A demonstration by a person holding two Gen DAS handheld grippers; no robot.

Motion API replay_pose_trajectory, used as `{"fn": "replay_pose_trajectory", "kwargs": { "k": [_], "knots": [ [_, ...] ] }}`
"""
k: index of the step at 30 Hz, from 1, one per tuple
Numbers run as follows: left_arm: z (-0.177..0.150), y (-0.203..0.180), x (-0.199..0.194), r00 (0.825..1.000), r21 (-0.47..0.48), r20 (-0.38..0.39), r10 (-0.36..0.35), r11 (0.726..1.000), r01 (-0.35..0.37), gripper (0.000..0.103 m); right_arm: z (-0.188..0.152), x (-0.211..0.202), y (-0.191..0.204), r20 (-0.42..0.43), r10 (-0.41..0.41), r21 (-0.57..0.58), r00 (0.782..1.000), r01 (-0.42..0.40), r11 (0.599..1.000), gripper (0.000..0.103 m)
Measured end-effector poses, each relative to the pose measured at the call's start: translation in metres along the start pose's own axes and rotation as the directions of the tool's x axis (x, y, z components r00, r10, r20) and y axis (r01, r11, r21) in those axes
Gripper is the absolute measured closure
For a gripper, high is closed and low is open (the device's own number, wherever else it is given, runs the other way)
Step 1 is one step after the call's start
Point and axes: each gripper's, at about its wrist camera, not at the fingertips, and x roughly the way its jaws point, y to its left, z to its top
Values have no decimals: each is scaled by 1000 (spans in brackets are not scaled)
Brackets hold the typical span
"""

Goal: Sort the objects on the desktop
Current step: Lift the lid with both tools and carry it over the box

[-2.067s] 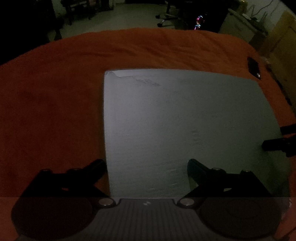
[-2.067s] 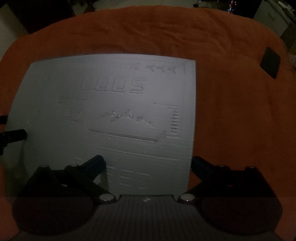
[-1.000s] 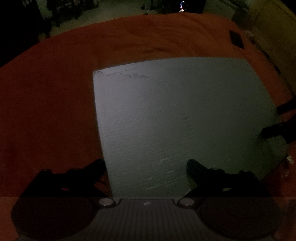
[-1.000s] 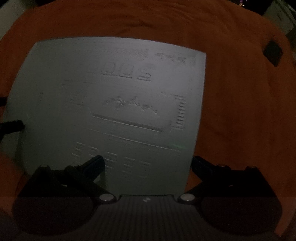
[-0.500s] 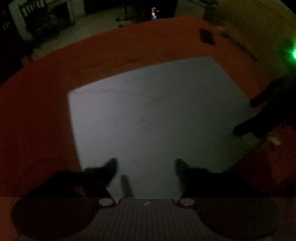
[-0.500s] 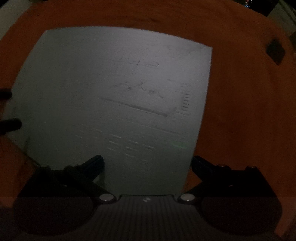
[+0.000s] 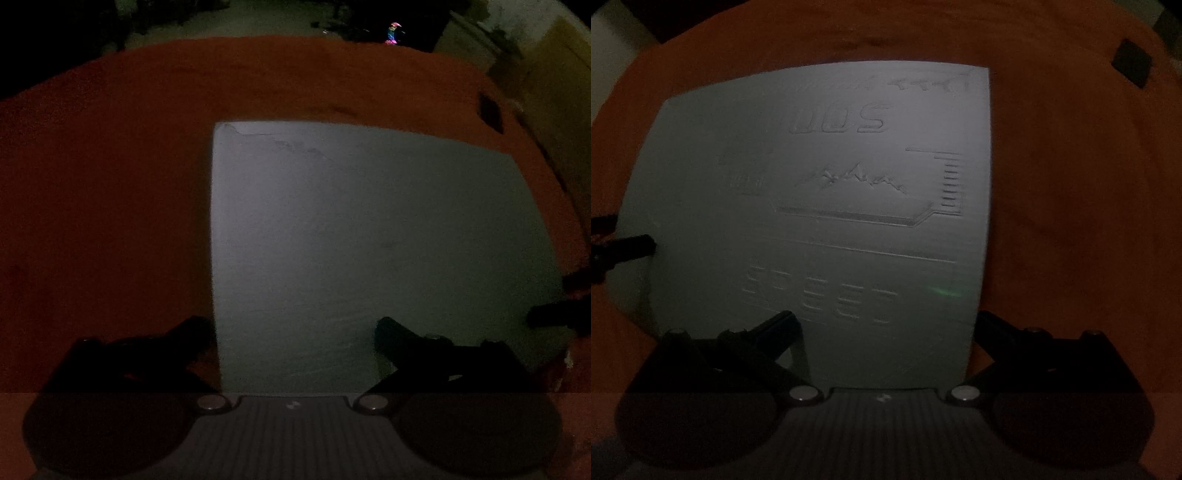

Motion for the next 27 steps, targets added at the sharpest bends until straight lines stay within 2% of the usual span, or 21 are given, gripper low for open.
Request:
{"fn": "replay_pose_trajectory", "kwargs": {
  "k": [2, 5, 6, 7, 8, 10, 12, 13, 14, 16, 17, 20, 21, 23, 25, 27],
  "knots": [
    [1, 1, -8, 1000, -18, -6, -19, 1000, 19, 7, 4, -5, 0, -8, 6, 26, 1000, -6, 1000, 0],
    [3, 3, -23, 999, -7, -2, -52, 999, 52, 9, 1, -11, 5, -5, -3, -3, 1000, 3, 1000, 0],
    [0, 3, -28, 997, 11, -5, -77, 997, 77, 25, -1, -11, 7, -2, -8, -21, 1000, 8, 1000, 0],
    [-3, -1, -28, 994, 38, -32, -102, 994, 103, 35, -2, -10, 8, 1, -15, -42, 1000, 15, 999, 0],
    [-7, -7, -28, 990, 67, -63, -126, 989, 130, 40, -4, -9, 10, 3, -21, -62, 1000, 21, 998, 0],
    [-23, -19, -28, 998, 133, -15, -64, 989, 65, 37, -10, -8, 15, 22, -47, -85, 999, 49, 995, 0],
    [-34, -23, -23, 1000, 181, 28, -1, 984, -4, 27, -14, 5, 14, 31, -72, -98, 997, 75, 992, 0],
    [-35, -19, -23, 999, 161, 39, 12, 987, -18, 25, -15, 9, 13, 30, -74, -100, 997, 76, 992, 0],
    [-36, -14, -23, 999, 134, 49, 22, 991, -28, 18, -16, 12, 12, 29, -71, -99, 997, 74, 992, 0],
    [-37, -5, -25, 995, 92, 82, 52, 994, -59, 12, -13, 16, 3, 20, -36, -71, 999, 37, 997, 0],
    [-37, -2, -25, 992, 89, 104, 68, 993, -77, 6, -11, 16, -3, 12, -17, -58, 1000, 18, 998, 0],
    [-38, 11, -11, 998, 57, 45, 40, 997, -43, 7, -11, 16, -8, 3, 15, -27, 1000, -15, 1000, 0],
    [-41, 15, -2, 1000, 28, -1, -9, 1000, 9, 6, -12, 16, -7, 3, 15, -26, 1000, -15, 1000, 0],
    [-46, 17, 4, 998, -10, -14, -56, 998, 56, 4, -14, 18, -7, 4, 10, -18, 1000, -10, 1000, 0],
    [-49, 11, 4, 998, 5, -19, -56, 998, 56, 7, -17, 19, -4, 2, -4, -1, 1000, 4, 1000, 0],
    [-54, 10, 1, 1000, 48, -1, -30, 998, 30, 3, -22, 14, 6, 13, -27, -11, 1000, 28, 1000, 0]
  ]
}}
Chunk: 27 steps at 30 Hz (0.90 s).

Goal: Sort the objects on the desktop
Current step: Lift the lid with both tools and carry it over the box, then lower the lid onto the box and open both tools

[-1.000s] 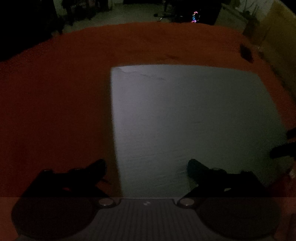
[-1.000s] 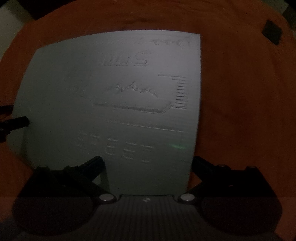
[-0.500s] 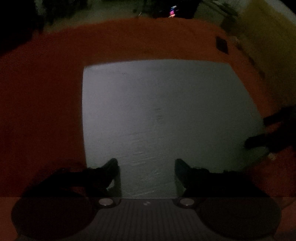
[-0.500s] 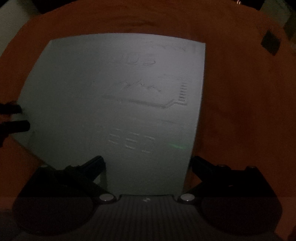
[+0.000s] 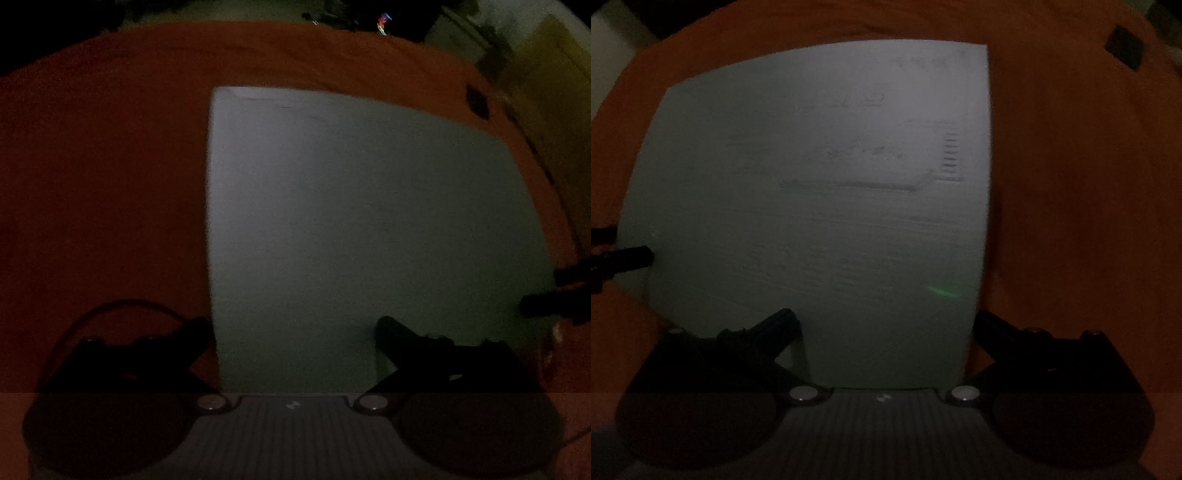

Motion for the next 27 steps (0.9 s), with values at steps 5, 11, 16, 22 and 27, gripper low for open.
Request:
{"fn": "replay_pose_trajectory", "kwargs": {
  "k": [5, 11, 16, 22, 27],
  "knots": [
    [-5, -2, -3, 999, 22, 29, 17, 1000, -17, 3, -2, 0, 0, 40, -3, 29, 999, 1, 1000, 0],
    [-2, -8, -29, 992, 81, 124, 6, 997, -17, 0, -25, -22, 14, 84, -77, 131, 993, 66, 989, 0],
    [-1, -21, -65, 987, -1, 162, 8, 1000, -8, 0, -42, -53, 48, 156, -123, 142, 980, 101, 985, 0],
    [-16, -55, -88, 993, 87, 21, 120, 989, -121, 0, -65, -96, 89, 214, -121, 144, 969, 91, 985, 0],
    [-52, -66, -115, 984, -14, 35, 174, 985, -174, 0, -85, -126, 111, 242, -106, 181, 964, 62, 982, 0]
  ]
}}
